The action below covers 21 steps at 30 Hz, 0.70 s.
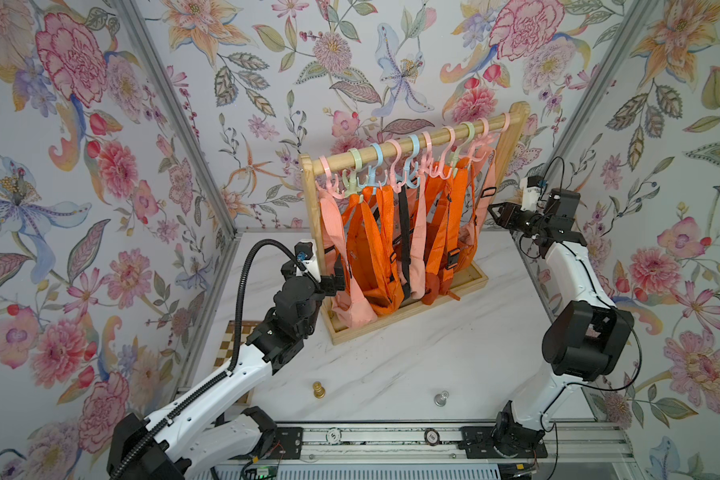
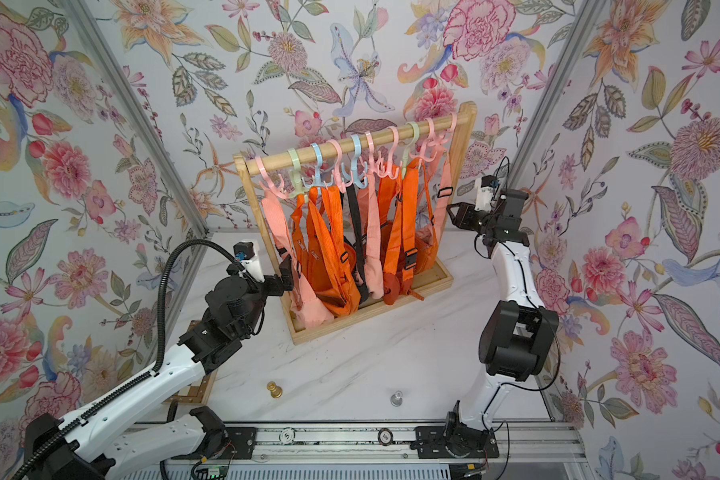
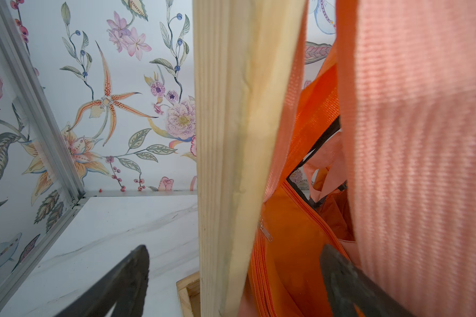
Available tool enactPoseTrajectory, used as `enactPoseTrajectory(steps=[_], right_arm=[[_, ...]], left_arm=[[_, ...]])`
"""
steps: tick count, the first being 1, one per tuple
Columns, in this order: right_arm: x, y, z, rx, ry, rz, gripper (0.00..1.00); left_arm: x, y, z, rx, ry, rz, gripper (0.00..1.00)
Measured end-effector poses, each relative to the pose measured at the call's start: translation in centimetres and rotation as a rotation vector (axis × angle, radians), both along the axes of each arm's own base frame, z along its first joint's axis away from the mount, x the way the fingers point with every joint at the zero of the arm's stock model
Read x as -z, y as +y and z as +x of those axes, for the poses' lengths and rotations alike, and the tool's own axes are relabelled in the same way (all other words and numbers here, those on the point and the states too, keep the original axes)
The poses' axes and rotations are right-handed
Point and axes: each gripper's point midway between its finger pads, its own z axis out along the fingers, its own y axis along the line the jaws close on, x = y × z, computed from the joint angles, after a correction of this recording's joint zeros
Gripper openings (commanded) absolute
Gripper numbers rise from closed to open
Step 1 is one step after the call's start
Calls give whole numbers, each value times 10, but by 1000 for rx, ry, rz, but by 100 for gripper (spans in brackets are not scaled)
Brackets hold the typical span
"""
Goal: Take the bag off the hook
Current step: Move the clothesline to the center of the board.
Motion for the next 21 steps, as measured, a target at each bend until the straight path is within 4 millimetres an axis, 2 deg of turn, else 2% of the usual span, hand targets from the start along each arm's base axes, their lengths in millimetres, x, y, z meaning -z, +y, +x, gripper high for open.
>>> enactPoseTrajectory(steps=[3, 5, 9, 13, 21], right_arm=[[5, 6, 6, -23, 6, -7, 49], [9, 11, 11, -35, 12, -13, 48], [12, 21, 19, -62, 13, -27, 43], [12, 25, 23, -62, 5, -55, 29], [12, 24, 27, -53, -36, -145, 20]], left_arm=[[2, -4, 4, 0, 9, 7, 97], [0, -6, 8, 0, 9, 8, 93], [-7, -11, 14, 1, 2, 11, 74], [-10, -16, 21, 2, 4, 15, 73], [-13, -8, 42, -34, 14, 15, 67]])
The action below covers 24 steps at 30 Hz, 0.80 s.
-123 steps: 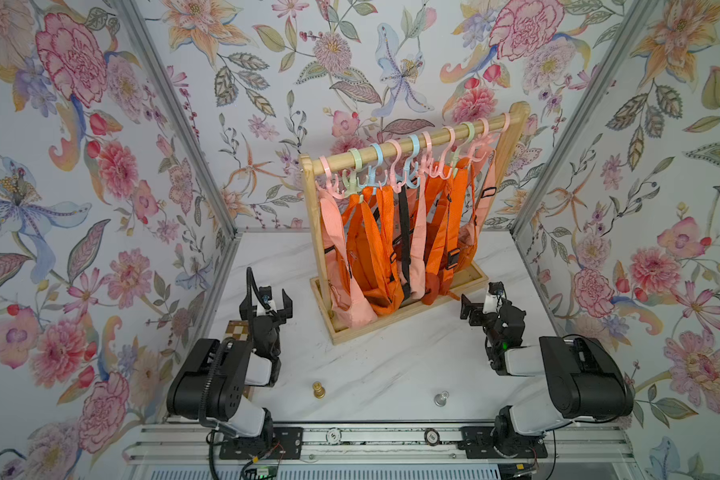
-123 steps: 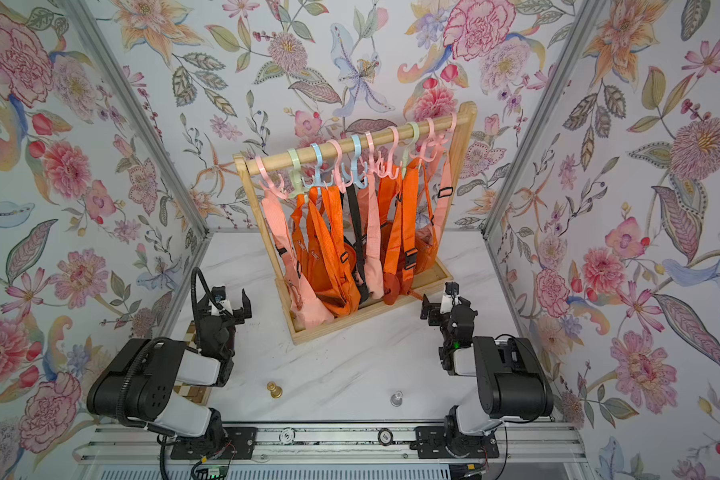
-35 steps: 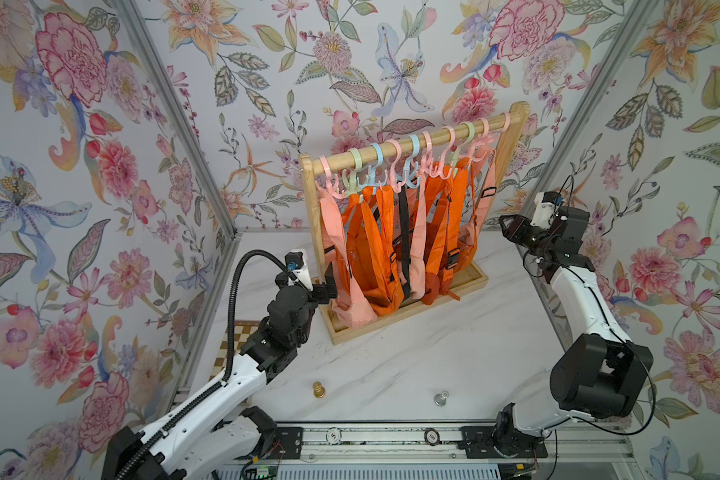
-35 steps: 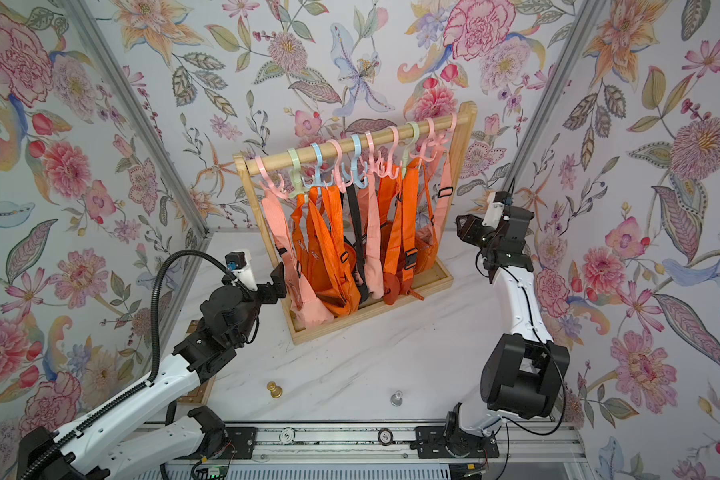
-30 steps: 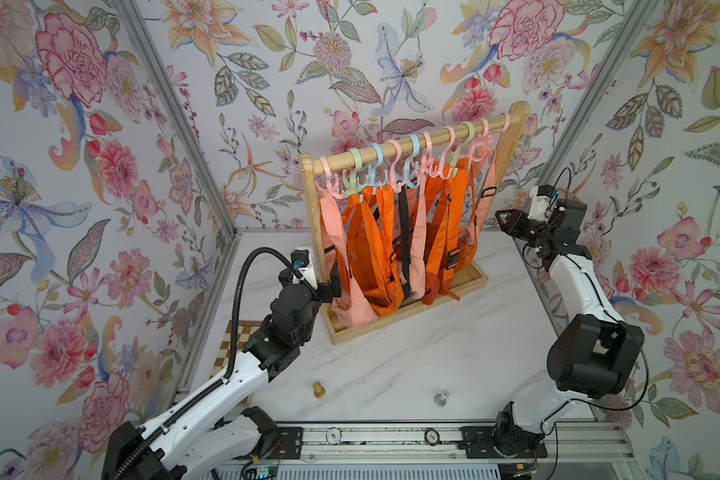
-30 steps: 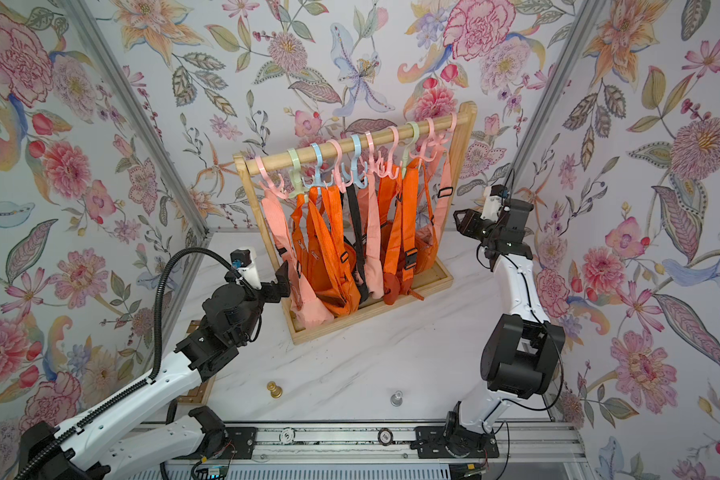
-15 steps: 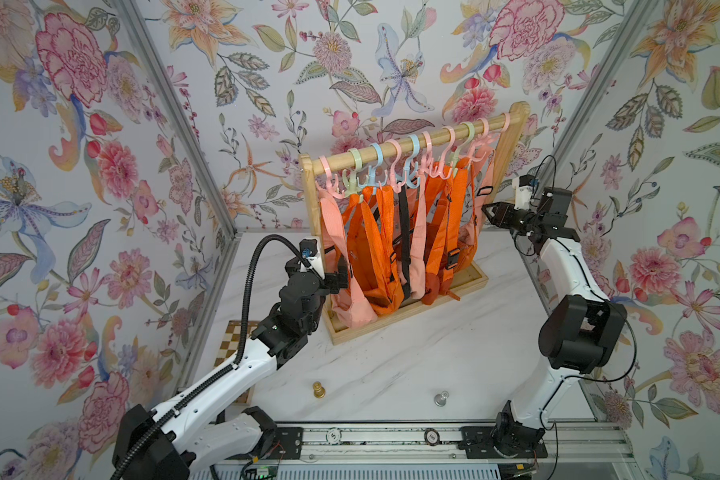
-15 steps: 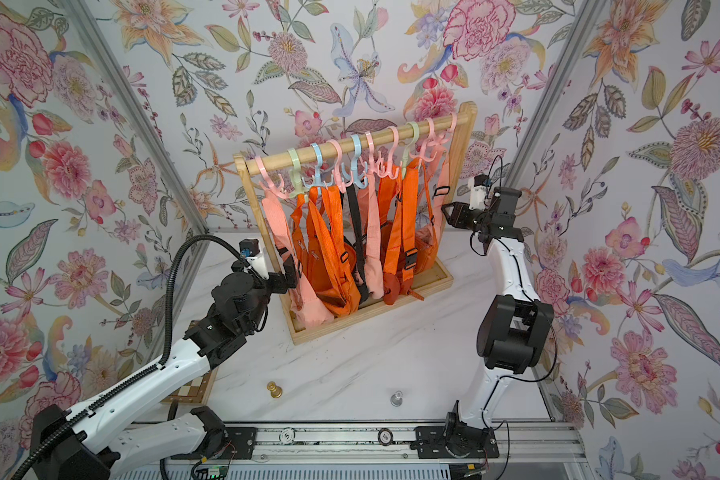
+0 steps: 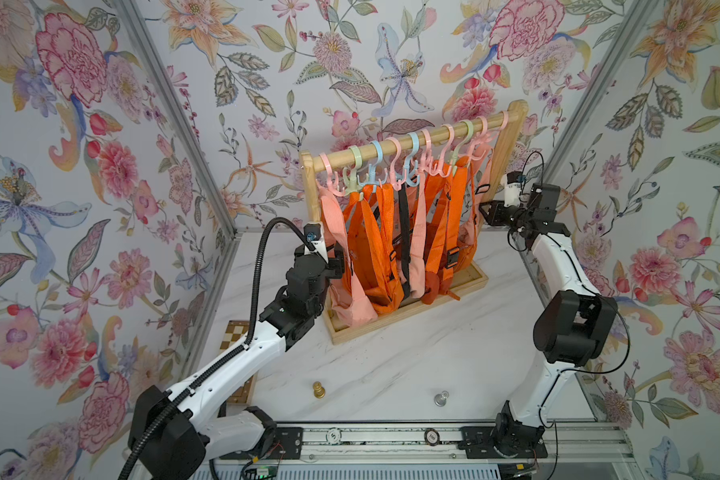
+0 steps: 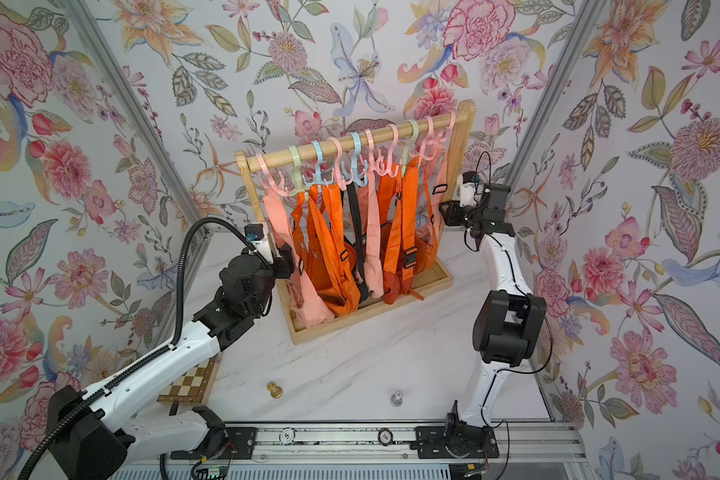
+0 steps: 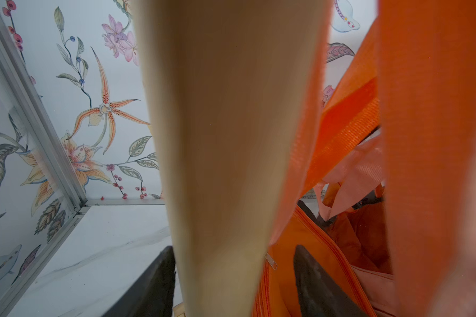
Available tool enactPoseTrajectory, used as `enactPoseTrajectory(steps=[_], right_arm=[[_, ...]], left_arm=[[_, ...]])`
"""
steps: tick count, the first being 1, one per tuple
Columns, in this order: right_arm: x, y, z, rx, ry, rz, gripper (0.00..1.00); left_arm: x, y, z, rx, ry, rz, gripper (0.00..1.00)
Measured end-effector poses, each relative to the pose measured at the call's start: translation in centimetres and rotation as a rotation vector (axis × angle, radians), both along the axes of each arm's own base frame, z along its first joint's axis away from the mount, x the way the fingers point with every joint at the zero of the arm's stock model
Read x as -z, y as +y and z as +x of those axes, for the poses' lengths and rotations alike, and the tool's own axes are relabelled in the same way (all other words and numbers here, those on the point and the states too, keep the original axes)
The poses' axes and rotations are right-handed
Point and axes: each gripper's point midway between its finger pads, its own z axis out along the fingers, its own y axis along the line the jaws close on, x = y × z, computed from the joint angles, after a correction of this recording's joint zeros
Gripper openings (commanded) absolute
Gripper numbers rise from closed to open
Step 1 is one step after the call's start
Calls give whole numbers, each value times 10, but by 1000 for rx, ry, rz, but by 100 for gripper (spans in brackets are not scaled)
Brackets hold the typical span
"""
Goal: Take the bag off the hook
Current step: Move the clothesline to the center of the board.
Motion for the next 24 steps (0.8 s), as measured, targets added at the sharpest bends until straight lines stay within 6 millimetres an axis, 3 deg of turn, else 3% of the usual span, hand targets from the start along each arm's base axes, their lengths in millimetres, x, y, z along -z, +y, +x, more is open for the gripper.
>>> enactPoseTrajectory(steps=[14, 24], right_arm=[[0, 6, -3, 45, -45, 4, 17], [1, 23, -3, 61, -48, 0, 16]], left_arm=[[2, 24, 42, 3, -21, -34, 67], [25, 73, 100, -54, 12, -44, 66]])
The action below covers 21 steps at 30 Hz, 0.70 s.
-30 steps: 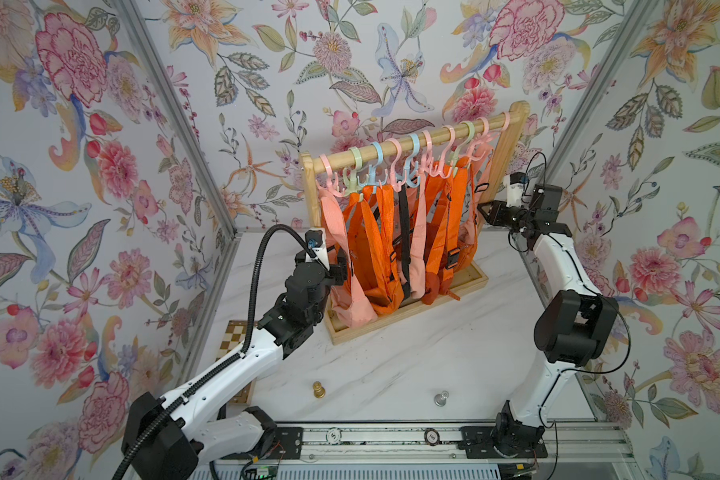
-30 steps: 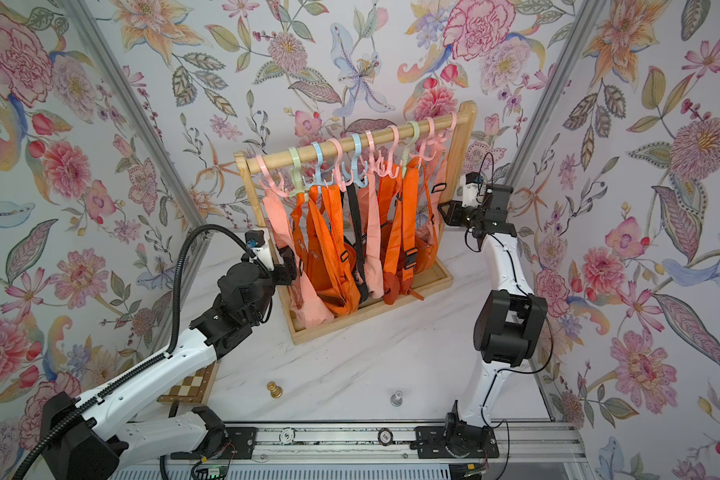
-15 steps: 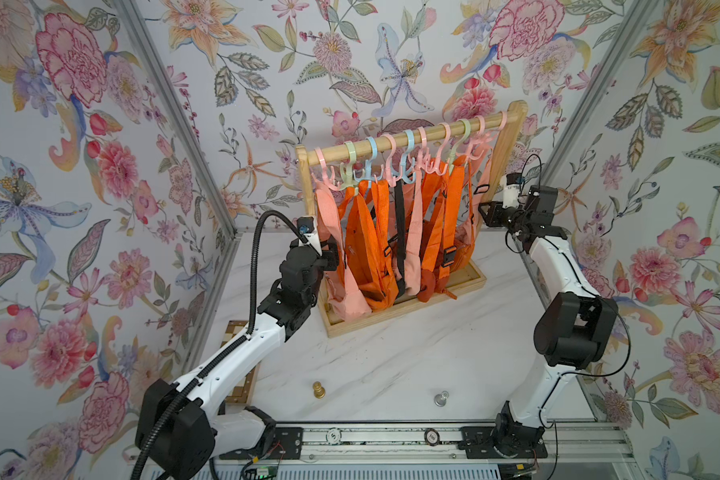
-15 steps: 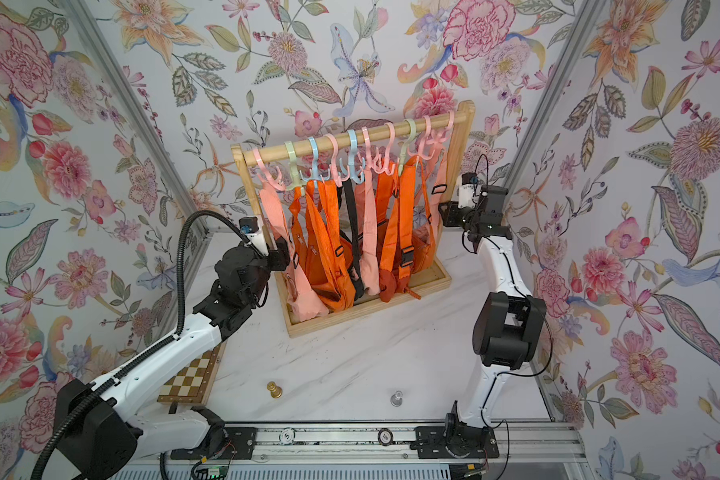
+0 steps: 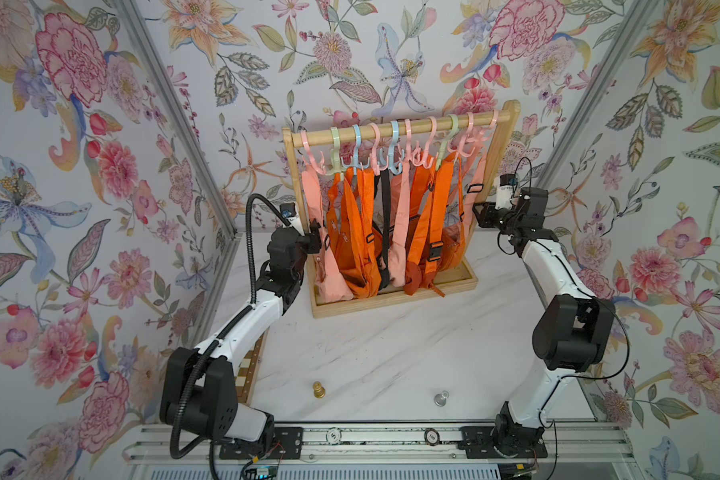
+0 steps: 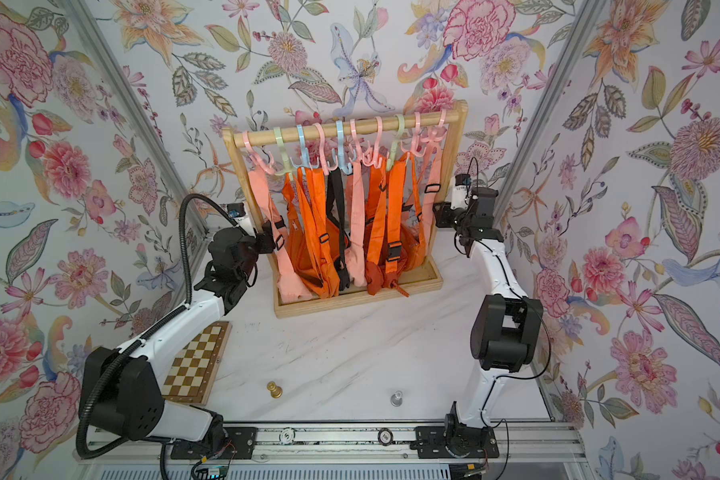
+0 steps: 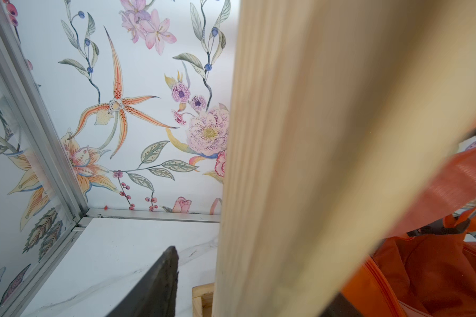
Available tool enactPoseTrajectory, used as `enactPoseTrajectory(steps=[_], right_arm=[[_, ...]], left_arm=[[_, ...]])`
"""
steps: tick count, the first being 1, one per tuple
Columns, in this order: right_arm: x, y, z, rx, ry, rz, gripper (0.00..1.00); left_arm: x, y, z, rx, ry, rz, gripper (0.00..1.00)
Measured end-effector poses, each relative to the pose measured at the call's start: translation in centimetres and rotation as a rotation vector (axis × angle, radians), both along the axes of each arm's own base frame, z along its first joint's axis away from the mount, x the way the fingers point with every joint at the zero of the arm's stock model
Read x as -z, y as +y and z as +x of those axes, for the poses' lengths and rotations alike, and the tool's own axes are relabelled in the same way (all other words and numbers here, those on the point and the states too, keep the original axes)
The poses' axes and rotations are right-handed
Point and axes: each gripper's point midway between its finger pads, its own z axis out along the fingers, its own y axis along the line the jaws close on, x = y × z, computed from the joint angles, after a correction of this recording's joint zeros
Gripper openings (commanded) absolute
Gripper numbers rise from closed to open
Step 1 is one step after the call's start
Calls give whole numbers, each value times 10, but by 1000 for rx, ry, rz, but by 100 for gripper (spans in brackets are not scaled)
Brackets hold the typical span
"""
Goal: Take the bag off the hook
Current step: Move the clothesline to the center of the board.
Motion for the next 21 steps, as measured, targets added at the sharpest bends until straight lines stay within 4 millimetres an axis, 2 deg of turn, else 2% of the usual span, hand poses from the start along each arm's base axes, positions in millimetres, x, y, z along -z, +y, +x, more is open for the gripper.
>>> enactPoseTrajectory(steps=[2, 5, 11, 15, 21], right_arm=[[-1, 1, 0, 7, -2, -1, 16], [0, 2, 0, 12, -1, -2, 16], [-1, 13, 3, 9, 2, -1, 15], [-1, 23, 7, 6, -1, -2, 14], [-1, 29, 12, 4, 2, 0, 14]], left_arm=[[6, 8, 12, -4, 10, -5, 65], [12, 8, 29, 19, 17, -19, 65], [12, 21, 61, 21, 5, -54, 63], [15, 26, 73, 15, 7, -61, 63], [9, 32, 91, 1, 5, -58, 63]])
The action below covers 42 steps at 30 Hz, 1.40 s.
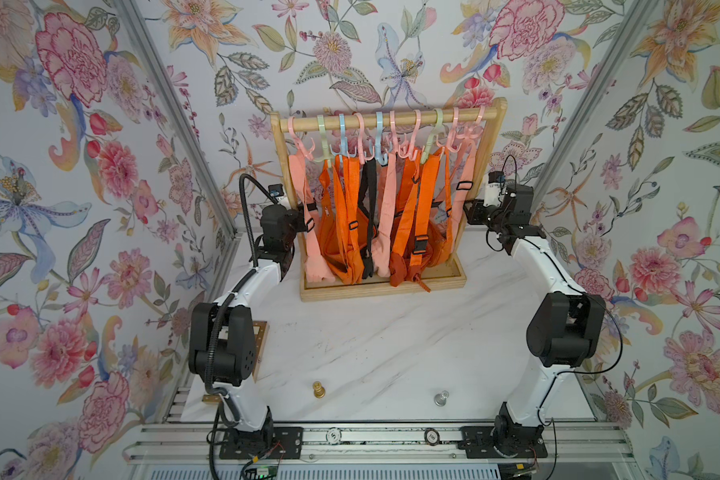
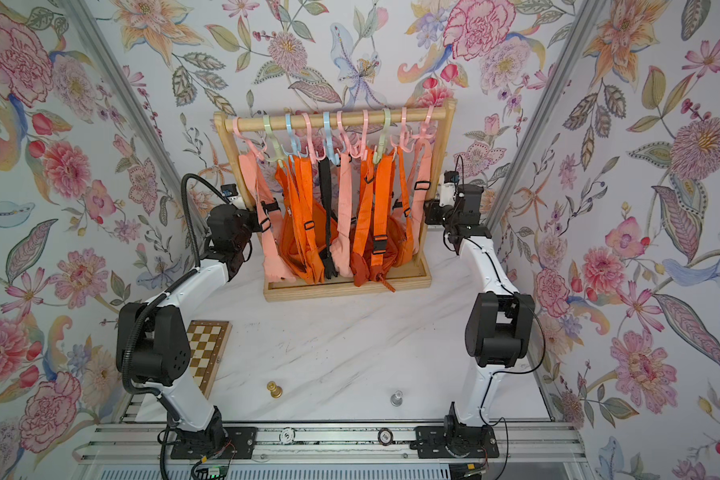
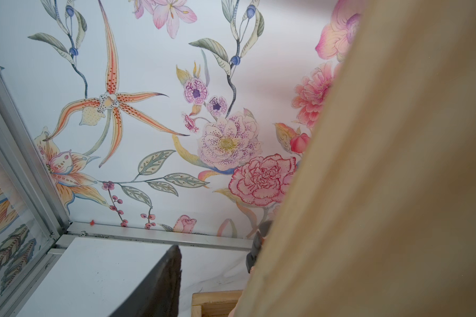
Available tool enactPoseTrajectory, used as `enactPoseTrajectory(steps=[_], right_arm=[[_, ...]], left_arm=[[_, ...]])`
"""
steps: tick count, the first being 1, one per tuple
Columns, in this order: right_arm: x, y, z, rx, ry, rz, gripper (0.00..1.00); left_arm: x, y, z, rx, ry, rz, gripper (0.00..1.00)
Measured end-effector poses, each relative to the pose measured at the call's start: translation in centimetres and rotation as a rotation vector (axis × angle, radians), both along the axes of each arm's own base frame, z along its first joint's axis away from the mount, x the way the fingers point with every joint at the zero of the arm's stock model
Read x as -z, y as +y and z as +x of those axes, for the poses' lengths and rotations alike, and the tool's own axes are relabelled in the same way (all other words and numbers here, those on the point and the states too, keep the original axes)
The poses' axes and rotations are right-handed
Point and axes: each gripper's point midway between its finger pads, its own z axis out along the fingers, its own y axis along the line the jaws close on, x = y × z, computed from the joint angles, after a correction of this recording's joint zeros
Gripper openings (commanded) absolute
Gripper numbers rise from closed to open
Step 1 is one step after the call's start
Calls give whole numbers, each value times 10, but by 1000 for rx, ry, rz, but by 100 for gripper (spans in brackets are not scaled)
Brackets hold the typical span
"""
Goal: Take the bag off the hook
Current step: Move the clothesline to the center of the board.
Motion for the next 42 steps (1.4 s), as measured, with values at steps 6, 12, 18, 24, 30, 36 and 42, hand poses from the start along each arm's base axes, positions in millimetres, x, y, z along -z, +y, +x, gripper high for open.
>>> enactPoseTrajectory(steps=[6, 12, 18, 24, 30, 36, 42], right_arm=[[-1, 12, 20, -15, -5, -1, 14], [-2, 23, 37, -32, -12, 0, 14], [0, 27, 39, -47, 7, 20, 50], [10, 33, 21, -56, 75, 69, 60], [-6, 38, -21, -84, 101, 85, 62], [-59, 26, -64, -75, 16, 93, 63], [-109, 9, -100, -37, -82, 99, 51]], left_arm=[[-5, 12, 24, -19, -15, -1, 63], [-8, 20, 37, -20, -24, -3, 64], [-8, 21, 38, -20, -26, -13, 80], [3, 18, 15, -5, 2, -28, 100], [-12, 13, -18, 11, -21, -55, 99], [-34, 5, -39, 19, -61, -72, 99], [-37, 15, -51, -93, -19, -69, 99]])
